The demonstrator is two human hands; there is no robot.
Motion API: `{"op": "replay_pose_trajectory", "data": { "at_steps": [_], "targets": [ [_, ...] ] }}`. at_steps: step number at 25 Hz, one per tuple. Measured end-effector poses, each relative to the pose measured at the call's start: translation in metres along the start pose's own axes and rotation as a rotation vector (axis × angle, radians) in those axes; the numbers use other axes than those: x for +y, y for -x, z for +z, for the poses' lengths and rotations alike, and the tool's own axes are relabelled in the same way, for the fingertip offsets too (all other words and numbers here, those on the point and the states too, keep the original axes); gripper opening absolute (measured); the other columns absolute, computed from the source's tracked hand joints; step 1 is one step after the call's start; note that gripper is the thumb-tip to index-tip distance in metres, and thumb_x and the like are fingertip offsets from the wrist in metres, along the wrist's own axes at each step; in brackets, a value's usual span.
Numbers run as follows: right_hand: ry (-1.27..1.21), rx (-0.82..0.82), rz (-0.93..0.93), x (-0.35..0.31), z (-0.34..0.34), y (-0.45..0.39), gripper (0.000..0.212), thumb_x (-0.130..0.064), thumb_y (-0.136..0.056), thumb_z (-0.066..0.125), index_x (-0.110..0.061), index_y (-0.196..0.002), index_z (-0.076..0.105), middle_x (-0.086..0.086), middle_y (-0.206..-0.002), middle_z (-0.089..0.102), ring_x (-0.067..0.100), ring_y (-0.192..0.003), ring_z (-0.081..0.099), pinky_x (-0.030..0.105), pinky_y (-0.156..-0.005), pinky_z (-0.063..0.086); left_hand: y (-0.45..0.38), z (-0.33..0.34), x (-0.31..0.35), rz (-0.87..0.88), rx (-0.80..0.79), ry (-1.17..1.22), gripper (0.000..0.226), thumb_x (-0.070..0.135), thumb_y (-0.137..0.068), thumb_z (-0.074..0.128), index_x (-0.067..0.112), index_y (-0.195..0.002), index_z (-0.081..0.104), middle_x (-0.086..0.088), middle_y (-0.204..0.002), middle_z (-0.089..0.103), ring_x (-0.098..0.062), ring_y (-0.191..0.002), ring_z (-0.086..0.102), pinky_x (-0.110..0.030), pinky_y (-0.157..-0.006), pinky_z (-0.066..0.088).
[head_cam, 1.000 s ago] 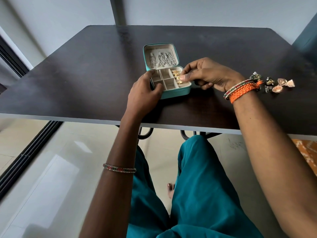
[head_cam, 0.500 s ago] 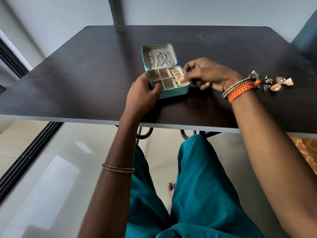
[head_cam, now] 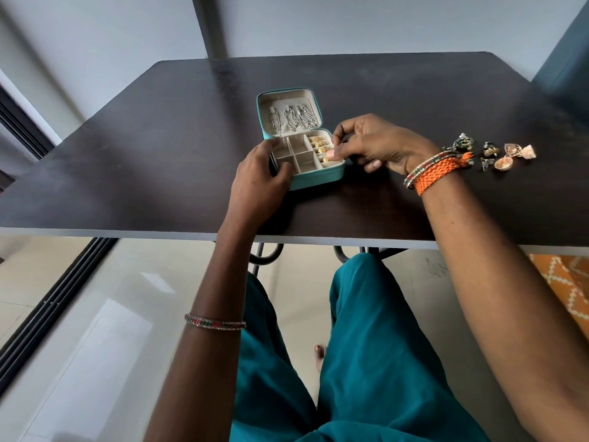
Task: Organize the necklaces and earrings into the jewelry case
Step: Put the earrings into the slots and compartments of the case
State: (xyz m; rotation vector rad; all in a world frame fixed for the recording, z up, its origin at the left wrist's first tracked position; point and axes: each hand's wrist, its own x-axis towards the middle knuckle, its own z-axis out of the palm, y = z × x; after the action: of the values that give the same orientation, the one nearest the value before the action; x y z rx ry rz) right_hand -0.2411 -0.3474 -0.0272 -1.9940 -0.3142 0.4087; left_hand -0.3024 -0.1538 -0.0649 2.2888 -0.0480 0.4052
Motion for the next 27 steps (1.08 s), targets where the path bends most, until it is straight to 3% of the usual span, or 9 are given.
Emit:
{"op": "replay_pose_trajectory", "data": {
  "at_steps": [5,9,12,15,18,22,27],
  "targets": [
    [-0.010,0.004,-0.070,-0.002,0.003,0.003,0.019,-0.003,-0.084,0.065,-0.015,-0.076,0.052,-0.003,-0.062,0.052,0.003,-0.043,0.030,0.014,-0.035,0.027,-0.002,0.001,-0.002,0.011,-0.023,0.001,0.049,0.012,-0.092,0.045,0.018,-0.141,0.043,-0.010,-0.132,0.057,-0.024,-0.114,0.055,-0.025,-0.085,0.040],
    [-0.007,0.012,-0.095,-0.002,0.009,0.007,0.019,-0.005,-0.085,0.065,-0.016,-0.077,0.052,-0.001,-0.062,0.050,0.003,-0.042,0.032,0.015,-0.035,0.029,-0.005,0.003,-0.006,0.032,-0.026,-0.024,0.049,0.009,-0.096,0.035,0.016,-0.144,0.039,-0.007,-0.145,0.046,-0.026,-0.127,0.047,-0.032,-0.101,0.038],
    [-0.017,0.199,-0.179,0.004,0.012,0.016,0.018,-0.006,-0.085,0.066,-0.016,-0.077,0.053,0.001,-0.058,0.049,0.006,-0.041,0.036,0.020,-0.036,0.033,-0.008,0.006,-0.005,0.126,0.082,-0.076,0.044,0.011,-0.095,0.039,0.012,-0.138,0.045,-0.005,-0.148,0.042,-0.025,-0.131,0.044,-0.035,-0.104,0.037],
    [0.121,0.476,-0.247,0.014,0.005,0.033,0.020,-0.013,-0.080,0.069,-0.022,-0.070,0.055,-0.005,-0.052,0.052,0.002,-0.038,0.040,0.020,-0.042,0.035,-0.004,0.012,0.011,0.252,0.261,-0.212,0.040,0.021,-0.091,0.039,0.011,-0.125,0.057,-0.009,-0.129,0.059,-0.030,-0.118,0.054,-0.042,-0.096,0.042],
    [0.131,0.612,-0.270,0.025,-0.017,0.059,0.018,-0.014,-0.080,0.069,-0.021,-0.070,0.056,-0.007,-0.050,0.053,0.003,-0.038,0.042,0.018,-0.042,0.034,0.003,0.027,0.048,0.389,0.342,-0.129,0.036,0.019,-0.084,0.042,0.013,-0.112,0.064,-0.007,-0.112,0.067,-0.027,-0.108,0.058,-0.039,-0.093,0.042],
    [0.146,0.772,-0.254,0.044,-0.054,0.087,0.016,-0.016,-0.079,0.069,-0.021,-0.069,0.056,-0.005,-0.047,0.056,0.004,-0.041,0.046,0.021,-0.044,0.035,-0.002,0.065,0.094,0.448,0.084,0.140,0.030,0.006,-0.082,0.050,0.014,-0.105,0.067,0.000,-0.105,0.070,-0.018,-0.099,0.060,-0.025,-0.084,0.043],
    [0.268,0.939,-0.127,0.078,-0.090,0.107,0.003,-0.029,-0.067,0.060,-0.032,-0.066,0.060,-0.012,-0.064,0.062,0.010,-0.061,0.058,0.038,-0.063,0.052,-0.034,0.115,0.118,0.230,-0.219,0.335,0.029,0.001,-0.082,0.048,0.011,-0.101,0.067,-0.002,-0.094,0.069,-0.010,-0.081,0.061,-0.010,-0.068,0.043]
  ]
}}
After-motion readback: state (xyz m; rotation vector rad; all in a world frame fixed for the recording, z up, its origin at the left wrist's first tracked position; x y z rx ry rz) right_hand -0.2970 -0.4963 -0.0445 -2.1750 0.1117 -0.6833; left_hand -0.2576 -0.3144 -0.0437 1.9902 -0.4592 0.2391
